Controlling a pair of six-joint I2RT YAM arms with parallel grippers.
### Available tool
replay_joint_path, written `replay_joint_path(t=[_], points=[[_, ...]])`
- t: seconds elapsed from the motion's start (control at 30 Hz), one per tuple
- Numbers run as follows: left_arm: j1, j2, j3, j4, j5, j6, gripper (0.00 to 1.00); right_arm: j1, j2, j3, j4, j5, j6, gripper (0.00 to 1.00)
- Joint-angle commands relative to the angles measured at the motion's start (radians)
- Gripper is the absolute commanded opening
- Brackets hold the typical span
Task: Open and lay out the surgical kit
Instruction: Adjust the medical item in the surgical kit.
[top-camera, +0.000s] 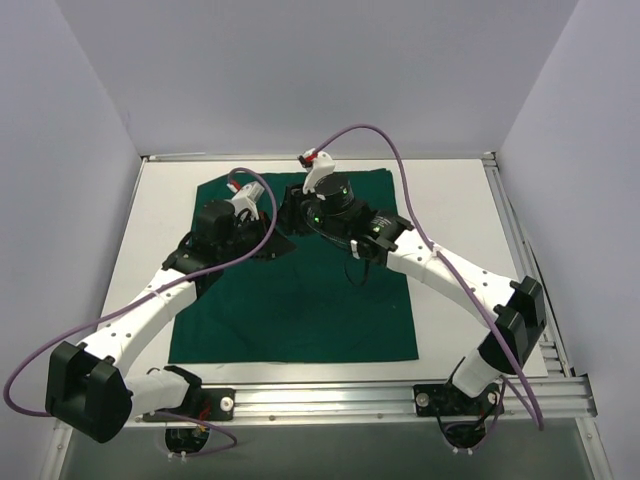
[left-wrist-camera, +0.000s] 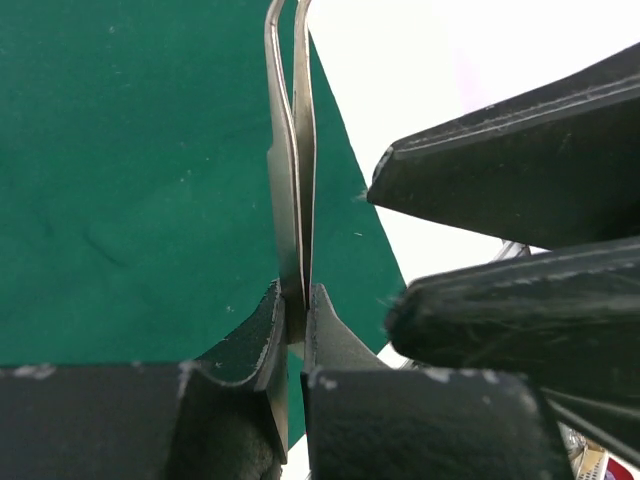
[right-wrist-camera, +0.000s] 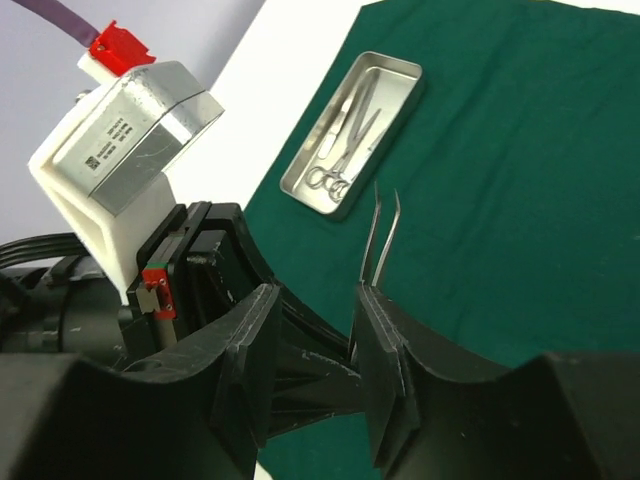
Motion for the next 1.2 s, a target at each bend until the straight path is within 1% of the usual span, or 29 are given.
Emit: replay_joint_path(t=[0.0,0.17,0.23,0.37,0.47,0.57,0.6,0.63,0.7,0.73,0.77,0.83,0.9,1.0,1.03,1.17], points=[[-0.005,-0.029,0.04,0.001,-0.021,0.016,0.02,0.022,0.02,0.065,-0.062,0.127,-0.043,0.35],[-0.005,-0.026,0.043,0.004,-0.019,0.015,0.02,0.04,0.063,0.099,-0.105,0.167,-0.053,0.39],[-0.005,-0.028,0.048,0.003,-0.016,0.015,0.02,0.048,0.074,0.109,-0.121,0.202,-0.06,0.4],[-0.004,-0.039,0.049,-0.003,-0.014,0.015,0.02,0.055,0.091,0.113,-0.122,0.212,-0.063,0.39],[-0.005,-0.039,0.049,-0.003,-0.005,0.013,0.02,0.055,0.103,0.119,-0.124,0.213,-0.066,0.33],[-0.004,-0.037,0.052,-0.003,-0.002,0.01,0.02,0.055,0.111,0.122,-0.118,0.22,-0.071,0.14],[-0.002,-0.037,0.052,-0.005,-0.002,0.01,0.07,0.054,0.111,0.122,-0.116,0.224,-0.071,0.0],[-0.002,-0.036,0.052,-0.003,-0.002,0.01,0.14,0.054,0.111,0.122,-0.114,0.229,-0.072,0.0],[-0.001,-0.042,0.048,0.003,0.001,0.01,0.34,0.048,0.109,0.125,-0.118,0.243,-0.077,0.0],[0.001,-0.046,0.045,0.0,-0.005,0.012,0.6,0.039,0.111,0.126,-0.119,0.247,-0.079,0.0],[0.004,-0.051,0.042,-0.006,-0.013,0.015,0.67,0.031,0.109,0.125,-0.121,0.25,-0.079,0.0],[0.019,-0.065,0.038,-0.029,-0.025,0.027,0.77,-0.003,0.104,0.114,-0.124,0.244,-0.083,0.0],[0.047,-0.088,0.035,-0.077,-0.05,0.046,0.79,-0.029,0.094,0.1,-0.131,0.255,-0.094,0.0],[0.084,-0.126,0.017,-0.13,-0.079,0.056,0.81,-0.112,0.081,0.07,-0.144,0.223,-0.102,0.0],[0.111,-0.135,0.011,-0.14,-0.083,0.059,0.82,-0.132,0.08,0.056,-0.145,0.22,-0.109,0.0],[0.156,-0.175,-0.009,-0.167,-0.087,0.07,0.83,-0.233,0.109,0.053,-0.188,0.229,-0.148,0.0]])
